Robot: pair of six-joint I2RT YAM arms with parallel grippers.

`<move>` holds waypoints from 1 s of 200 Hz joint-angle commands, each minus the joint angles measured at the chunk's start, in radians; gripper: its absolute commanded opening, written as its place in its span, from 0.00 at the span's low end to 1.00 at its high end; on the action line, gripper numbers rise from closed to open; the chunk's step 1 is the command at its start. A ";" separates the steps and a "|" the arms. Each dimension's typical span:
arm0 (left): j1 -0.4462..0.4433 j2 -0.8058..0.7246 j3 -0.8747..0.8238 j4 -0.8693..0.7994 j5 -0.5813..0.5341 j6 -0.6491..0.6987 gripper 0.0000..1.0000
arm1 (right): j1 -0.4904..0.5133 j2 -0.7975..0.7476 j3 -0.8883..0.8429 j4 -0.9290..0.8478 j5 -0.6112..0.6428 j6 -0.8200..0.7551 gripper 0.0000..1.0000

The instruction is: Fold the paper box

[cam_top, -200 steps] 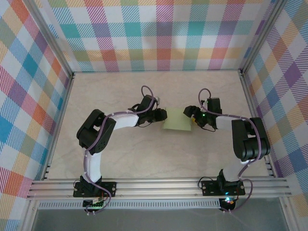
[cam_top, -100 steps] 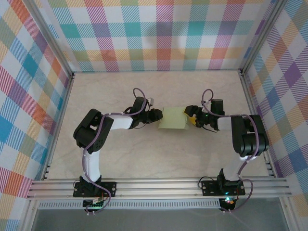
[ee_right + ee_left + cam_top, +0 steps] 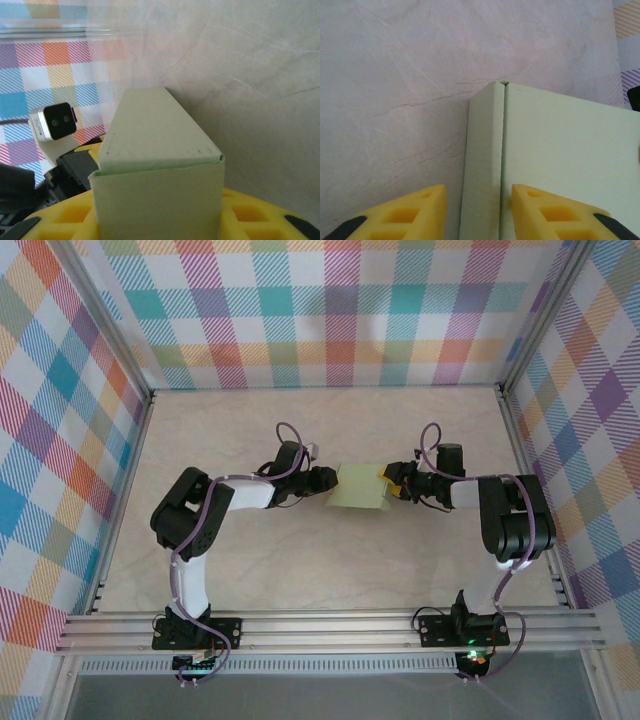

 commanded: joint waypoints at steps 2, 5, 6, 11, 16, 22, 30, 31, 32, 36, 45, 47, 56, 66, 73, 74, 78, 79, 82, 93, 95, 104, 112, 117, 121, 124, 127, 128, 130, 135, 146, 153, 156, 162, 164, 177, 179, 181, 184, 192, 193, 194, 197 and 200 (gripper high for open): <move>0.006 -0.048 -0.028 -0.030 -0.028 0.048 0.47 | -0.005 0.001 0.031 0.036 -0.056 0.039 0.38; 0.006 -0.053 -0.031 -0.029 -0.034 0.050 0.49 | -0.007 0.000 0.031 0.035 -0.056 0.040 0.38; 0.006 -0.054 -0.031 -0.029 -0.036 0.053 0.50 | -0.007 -0.001 0.031 0.035 -0.056 0.040 0.38; 0.006 -0.062 -0.036 -0.022 -0.045 0.062 0.53 | -0.007 -0.002 0.031 0.034 -0.056 0.042 0.37; 0.006 -0.069 -0.041 -0.017 -0.051 0.073 0.59 | -0.009 -0.004 0.031 0.032 -0.056 0.046 0.36; 0.006 -0.082 -0.045 -0.014 -0.064 0.091 0.67 | -0.009 -0.006 0.030 0.035 -0.057 0.053 0.35; 0.006 -0.101 -0.053 -0.003 -0.078 0.120 0.79 | -0.012 -0.009 0.029 0.041 -0.060 0.062 0.35; 0.006 -0.104 -0.055 -0.001 -0.079 0.123 0.83 | -0.012 -0.010 0.029 0.041 -0.061 0.064 0.35; 0.006 -0.107 -0.056 0.001 -0.079 0.129 0.88 | -0.013 -0.011 0.030 0.041 -0.062 0.065 0.35; 0.006 -0.120 -0.062 0.008 -0.089 0.149 0.99 | -0.016 -0.011 0.029 0.044 -0.064 0.070 0.35; 0.005 -0.148 -0.075 0.018 -0.128 0.194 1.00 | -0.021 -0.014 0.029 0.051 -0.071 0.080 0.35; 0.005 -0.153 -0.079 0.021 -0.138 0.204 1.00 | -0.022 -0.016 0.030 0.053 -0.074 0.082 0.35; 0.005 -0.187 -0.094 0.037 -0.180 0.266 1.00 | -0.028 -0.023 0.030 0.055 -0.081 0.088 0.35; 0.006 -0.224 -0.116 0.070 -0.239 0.326 1.00 | -0.035 -0.030 0.034 0.049 -0.086 0.091 0.36; 0.009 -0.247 -0.129 0.098 -0.273 0.370 1.00 | -0.040 -0.040 0.037 0.041 -0.087 0.090 0.36; 0.009 -0.251 -0.130 0.101 -0.278 0.378 1.00 | -0.040 -0.040 0.037 0.040 -0.087 0.090 0.36; 0.013 -0.261 -0.132 0.107 -0.293 0.395 1.00 | -0.044 -0.044 0.038 0.035 -0.090 0.090 0.36; 0.014 -0.265 -0.133 0.108 -0.295 0.402 1.00 | -0.044 -0.046 0.038 0.035 -0.091 0.089 0.36; 0.018 -0.274 -0.134 0.111 -0.298 0.419 1.00 | -0.047 -0.050 0.042 0.030 -0.092 0.089 0.37; 0.029 -0.295 -0.142 0.152 -0.293 0.473 1.00 | -0.056 -0.065 0.045 0.015 -0.096 0.088 0.37; 0.031 -0.298 -0.142 0.155 -0.286 0.491 1.00 | -0.058 -0.067 0.046 0.012 -0.096 0.088 0.37; 0.037 -0.305 -0.123 0.140 -0.257 0.557 1.00 | -0.069 -0.081 0.051 -0.001 -0.100 0.088 0.37; 0.037 -0.304 -0.091 0.102 -0.254 0.614 1.00 | -0.080 -0.093 0.055 -0.014 -0.104 0.089 0.37; 0.037 -0.305 -0.080 0.088 -0.237 0.655 1.00 | -0.087 -0.100 0.058 -0.020 -0.106 0.089 0.37; 0.037 -0.306 -0.077 0.085 -0.230 0.689 1.00 | -0.092 -0.107 0.061 -0.025 -0.110 0.091 0.37; 0.036 -0.308 -0.078 0.092 -0.230 0.709 1.00 | -0.097 -0.111 0.063 -0.028 -0.113 0.093 0.37; 0.035 -0.311 -0.082 0.102 -0.234 0.724 1.00 | -0.101 -0.115 0.065 -0.032 -0.115 0.094 0.37; 0.035 -0.311 -0.082 0.106 -0.234 0.730 1.00 | -0.102 -0.117 0.066 -0.032 -0.117 0.095 0.37; 0.035 -0.313 -0.087 0.113 -0.235 0.740 1.00 | -0.106 -0.119 0.068 -0.036 -0.119 0.097 0.37; 0.035 -0.319 -0.098 0.130 -0.223 0.783 1.00 | -0.114 -0.126 0.071 -0.041 -0.125 0.099 0.37; 0.031 -0.331 -0.141 0.195 -0.201 0.896 1.00 | -0.128 -0.141 0.080 -0.057 -0.137 0.106 0.37; 0.027 -0.339 -0.175 0.252 -0.192 0.967 1.00 | -0.136 -0.148 0.087 -0.068 -0.146 0.110 0.37; 0.024 -0.343 -0.189 0.281 -0.184 1.002 1.00 | -0.139 -0.149 0.090 -0.073 -0.149 0.112 0.38; 0.012 -0.349 -0.228 0.338 -0.170 1.080 1.00 | -0.142 -0.154 0.094 -0.080 -0.156 0.116 0.38; 0.006 -0.350 -0.239 0.356 -0.169 1.109 1.00 | -0.144 -0.155 0.096 -0.083 -0.157 0.117 0.38; -0.035 -0.349 -0.285 0.427 -0.204 1.267 1.00 | -0.148 -0.157 0.107 -0.087 -0.171 0.129 0.38; -0.040 -0.348 -0.287 0.429 -0.209 1.287 1.00 | -0.149 -0.158 0.108 -0.085 -0.175 0.131 0.38; -0.045 -0.347 -0.290 0.428 -0.211 1.311 1.00 | -0.149 -0.157 0.109 -0.083 -0.177 0.134 0.38; -0.055 -0.346 -0.292 0.426 -0.217 1.341 1.00 | -0.149 -0.156 0.109 -0.078 -0.181 0.140 0.38; -0.075 -0.340 -0.293 0.429 -0.236 1.416 1.00 | -0.149 -0.154 0.110 -0.060 -0.194 0.155 0.38; -0.078 -0.339 -0.293 0.430 -0.240 1.422 1.00 | -0.149 -0.153 0.109 -0.058 -0.196 0.157 0.38; -0.081 -0.338 -0.293 0.433 -0.244 1.428 1.00 | -0.149 -0.152 0.109 -0.055 -0.198 0.160 0.38; -0.089 -0.335 -0.296 0.440 -0.255 1.444 1.00 | -0.149 -0.151 0.109 -0.048 -0.203 0.167 0.38; -0.097 -0.332 -0.299 0.452 -0.261 1.460 1.00 | -0.149 -0.150 0.109 -0.041 -0.208 0.173 0.38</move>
